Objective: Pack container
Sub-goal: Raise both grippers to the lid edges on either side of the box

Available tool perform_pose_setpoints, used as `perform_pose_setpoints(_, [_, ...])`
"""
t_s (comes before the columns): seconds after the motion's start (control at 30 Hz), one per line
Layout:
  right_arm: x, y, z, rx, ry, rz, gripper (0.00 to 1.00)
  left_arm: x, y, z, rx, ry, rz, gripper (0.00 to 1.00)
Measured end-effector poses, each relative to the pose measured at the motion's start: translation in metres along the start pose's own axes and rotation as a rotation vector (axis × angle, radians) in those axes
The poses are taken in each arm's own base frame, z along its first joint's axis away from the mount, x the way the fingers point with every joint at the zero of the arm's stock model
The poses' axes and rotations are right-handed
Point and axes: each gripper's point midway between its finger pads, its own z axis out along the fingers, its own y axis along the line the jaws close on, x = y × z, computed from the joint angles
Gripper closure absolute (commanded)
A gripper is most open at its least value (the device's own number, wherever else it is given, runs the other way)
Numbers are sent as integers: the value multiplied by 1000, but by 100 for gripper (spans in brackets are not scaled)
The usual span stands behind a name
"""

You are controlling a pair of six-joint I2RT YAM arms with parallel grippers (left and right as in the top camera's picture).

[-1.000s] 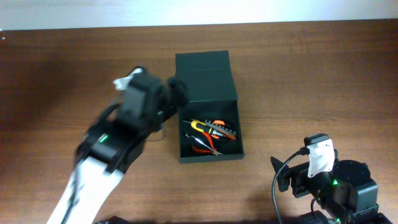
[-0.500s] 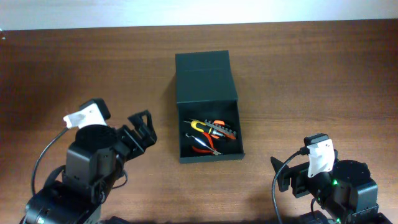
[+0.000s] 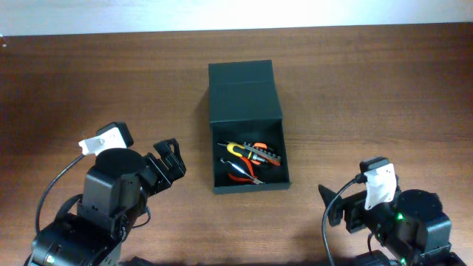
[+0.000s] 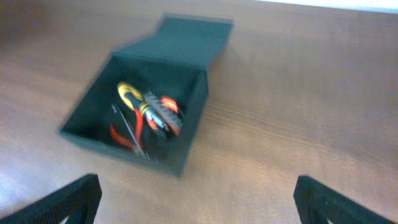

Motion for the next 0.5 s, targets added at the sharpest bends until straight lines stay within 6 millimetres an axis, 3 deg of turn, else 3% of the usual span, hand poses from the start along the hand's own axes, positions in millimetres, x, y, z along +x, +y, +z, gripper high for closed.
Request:
perform_pose_setpoints(0.2, [-42,8,5,-46,-116,17,1,-15,-31,3,123,-41,-24,1])
perform_pose_setpoints(0.33, [-59,8,32,-55,-7,55,1,-26,-55,22,190,-39,-42,0])
perform_pose_setpoints(0.4, [-69,7,49,-56,67,70,1,-29,-63,43,190,-12,-52,10])
perform_pose_setpoints(0.5, [-85,5,79,-50,180,91,2,-30,-63,81,162,40,-75,37])
